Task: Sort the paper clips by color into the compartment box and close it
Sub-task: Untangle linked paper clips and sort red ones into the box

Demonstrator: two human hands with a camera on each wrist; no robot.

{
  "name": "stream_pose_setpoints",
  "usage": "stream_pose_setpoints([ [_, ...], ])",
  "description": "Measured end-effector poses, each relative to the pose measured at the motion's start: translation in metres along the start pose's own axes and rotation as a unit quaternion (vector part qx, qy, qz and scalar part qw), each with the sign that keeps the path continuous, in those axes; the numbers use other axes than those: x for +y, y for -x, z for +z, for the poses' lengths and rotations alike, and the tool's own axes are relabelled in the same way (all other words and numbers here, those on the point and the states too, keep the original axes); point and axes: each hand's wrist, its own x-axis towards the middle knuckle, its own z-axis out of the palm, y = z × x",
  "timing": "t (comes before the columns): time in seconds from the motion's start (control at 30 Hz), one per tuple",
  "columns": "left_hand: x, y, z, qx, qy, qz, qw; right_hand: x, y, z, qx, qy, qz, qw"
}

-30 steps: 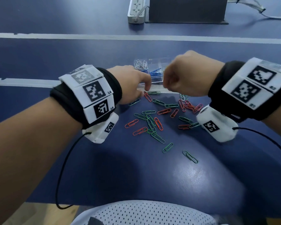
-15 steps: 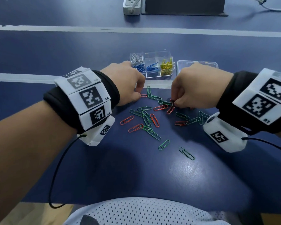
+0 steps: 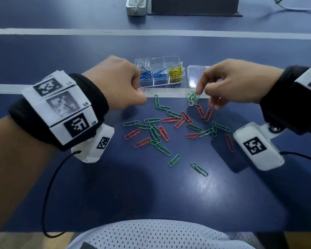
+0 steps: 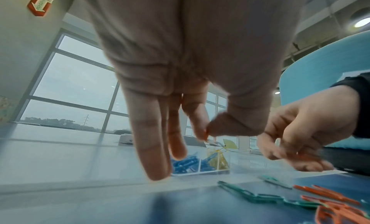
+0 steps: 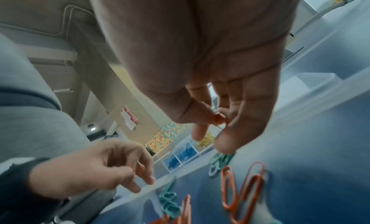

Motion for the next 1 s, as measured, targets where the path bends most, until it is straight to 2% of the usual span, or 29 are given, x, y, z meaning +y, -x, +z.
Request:
stream_pose_setpoints([
  [0.1,0.006,0.005,-0.001,0.01,0.045,0.001,0.999,0.001,-0.001,0.005,-0.003,0.078,-0.006,0.997],
  [0.23,0.01,0.007,0.003,-0.068,0.144,-0.013,0.987,-0.004,0.001,0.007,-0.003,0.123,-0.015,0.992],
  [0.33,0.007,0.005,0.006,-0.098,0.202,-0.009,0.974,-0.005,0.001,0.01,0.004,0.142,-0.026,0.99],
  [0.53,0.001,0.007,0.013,-0.176,0.261,0.019,0.949,-0.004,0.002,0.015,0.036,0.212,-0.077,0.973],
  [0.63,0.001,0.008,0.015,-0.199,0.249,0.022,0.948,-0.005,0.003,0.015,0.055,0.246,-0.08,0.964],
  [0.8,0.007,0.009,0.015,-0.213,0.213,0.014,0.953,-0.004,0.002,0.02,0.039,0.256,-0.064,0.964],
  [0.93,0.007,0.009,0.017,-0.169,0.077,0.068,0.98,-0.005,0.0,0.02,0.047,0.24,-0.078,0.966],
  [1.0,0.007,0.008,0.018,-0.147,0.015,0.098,0.984,-0.006,-0.001,0.022,0.061,0.233,-0.093,0.966],
])
